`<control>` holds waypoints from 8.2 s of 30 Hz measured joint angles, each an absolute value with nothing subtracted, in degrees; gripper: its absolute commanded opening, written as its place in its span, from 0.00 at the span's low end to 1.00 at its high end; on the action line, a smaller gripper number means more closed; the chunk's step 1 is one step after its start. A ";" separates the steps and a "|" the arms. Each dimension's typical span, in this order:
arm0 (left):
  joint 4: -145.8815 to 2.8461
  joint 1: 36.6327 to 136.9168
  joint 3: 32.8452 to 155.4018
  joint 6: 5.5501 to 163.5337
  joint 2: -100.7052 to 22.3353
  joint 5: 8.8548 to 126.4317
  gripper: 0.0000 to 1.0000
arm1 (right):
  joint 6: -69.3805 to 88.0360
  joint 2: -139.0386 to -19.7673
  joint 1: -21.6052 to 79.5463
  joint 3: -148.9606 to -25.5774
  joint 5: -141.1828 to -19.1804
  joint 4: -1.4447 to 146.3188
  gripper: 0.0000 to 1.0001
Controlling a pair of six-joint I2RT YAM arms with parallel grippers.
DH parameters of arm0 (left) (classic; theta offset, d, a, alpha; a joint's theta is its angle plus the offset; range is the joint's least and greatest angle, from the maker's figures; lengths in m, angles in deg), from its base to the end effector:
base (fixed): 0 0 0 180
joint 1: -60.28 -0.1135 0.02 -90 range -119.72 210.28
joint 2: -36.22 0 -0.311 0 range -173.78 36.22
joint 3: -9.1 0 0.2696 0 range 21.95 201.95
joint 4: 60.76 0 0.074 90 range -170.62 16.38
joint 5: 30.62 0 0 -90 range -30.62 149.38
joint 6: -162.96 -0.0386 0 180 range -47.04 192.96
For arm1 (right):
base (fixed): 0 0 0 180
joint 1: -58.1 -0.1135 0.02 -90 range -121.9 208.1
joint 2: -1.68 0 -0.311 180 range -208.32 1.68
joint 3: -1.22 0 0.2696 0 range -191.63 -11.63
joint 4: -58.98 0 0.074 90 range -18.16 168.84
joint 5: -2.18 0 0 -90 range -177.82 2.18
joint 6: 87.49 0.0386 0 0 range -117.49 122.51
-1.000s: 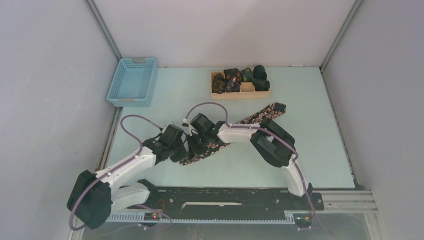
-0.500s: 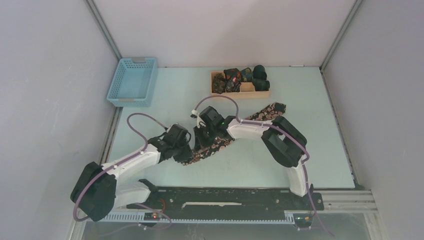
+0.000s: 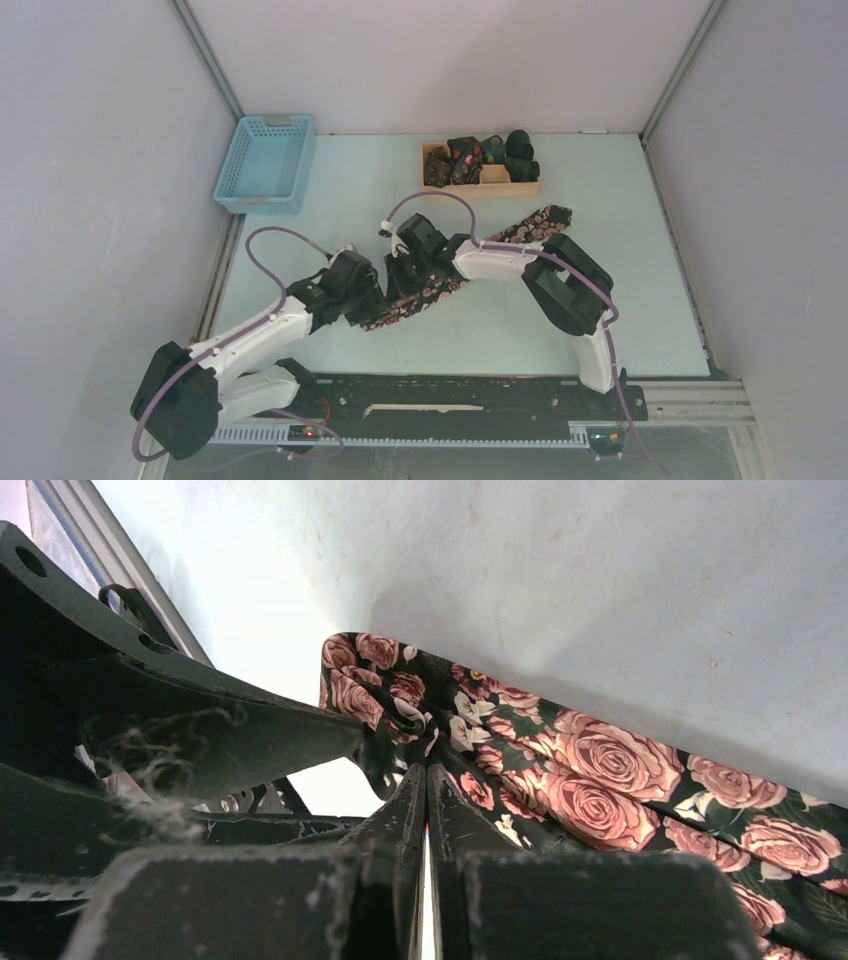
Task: Roll the ties
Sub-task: Roll the tie at the center of the board.
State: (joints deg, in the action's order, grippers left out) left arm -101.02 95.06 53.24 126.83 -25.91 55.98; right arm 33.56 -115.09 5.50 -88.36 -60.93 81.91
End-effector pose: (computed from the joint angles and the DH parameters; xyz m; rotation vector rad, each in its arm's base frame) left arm 0.1576 -0.1066 0.2095 -0.4642 2.6247 -0.4730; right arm 0.2712 0.3835 0.1848 -0.7349 2.6091 1.1344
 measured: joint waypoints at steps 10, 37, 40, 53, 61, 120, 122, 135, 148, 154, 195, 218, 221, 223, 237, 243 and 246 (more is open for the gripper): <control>-101.78 95.15 50.88 126.76 -18.96 54.34 0.55 | 33.56 -115.09 4.30 -88.23 -60.38 80.64 0.09; -109.70 94.86 50.75 125.23 -8.60 49.03 0.56 | 32.07 -112.32 1.59 -88.21 -64.40 83.04 0.28; -110.77 94.08 50.75 124.91 -7.42 48.49 0.58 | 32.23 -112.27 0.80 -88.54 -64.03 83.24 0.22; -111.53 91.94 46.71 124.97 -3.66 46.56 0.55 | 32.05 -113.32 -0.58 -93.02 -62.63 83.92 0.04; -110.22 91.59 46.05 124.95 -5.38 46.78 0.55 | 32.03 -116.91 -0.14 -93.02 -62.65 84.55 0.00; -98.13 87.00 44.19 126.41 -12.51 56.46 0.00 | 32.14 -119.79 2.00 -95.73 -61.23 85.73 0.00; -101.26 87.00 46.58 125.08 -12.84 54.96 0.00 | 32.38 -119.49 1.89 -96.39 -61.30 85.97 0.00; -113.85 87.00 54.88 120.29 -16.92 48.68 0.00 | 33.21 -120.54 -0.16 -103.71 -61.30 87.33 0.00; -119.18 88.70 58.47 118.76 -21.32 45.51 0.00 | 34.04 -125.85 -1.36 -105.28 -61.06 87.74 0.00; -120.56 90.69 60.78 118.46 -24.79 44.29 0.00 | 34.28 -125.87 -1.41 -105.57 -60.62 87.61 0.00; -132.78 99.39 71.27 119.53 -44.07 32.36 0.00 | 37.45 -106.00 16.60 -82.48 -62.41 83.79 0.00; -140.80 108.66 81.37 123.00 -66.36 25.16 0.00 | 37.43 -102.87 22.15 -78.00 -64.12 84.51 0.00; -140.03 109.11 81.79 122.92 -67.54 25.71 0.06 | 37.43 -102.57 22.33 -77.85 -64.12 84.51 0.00; -139.20 109.29 81.79 122.87 -67.87 26.50 0.13 | 37.43 -102.42 22.44 -77.78 -64.10 84.51 0.00; -133.74 109.44 80.96 121.45 -65.01 30.06 0.45 | 37.21 -102.39 21.21 -77.68 -64.21 83.98 0.00; -130.92 109.46 79.34 121.45 -58.36 31.22 0.51 | 36.88 -101.65 18.72 -77.65 -64.86 83.02 0.00; -130.46 109.53 77.90 121.47 -53.05 31.28 0.53 | 36.88 -100.86 17.39 -77.65 -65.17 82.45 0.00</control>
State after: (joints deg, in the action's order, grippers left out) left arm -130.46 109.53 77.90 121.47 -53.05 31.28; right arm 36.88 -100.86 17.39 -77.65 -65.17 82.45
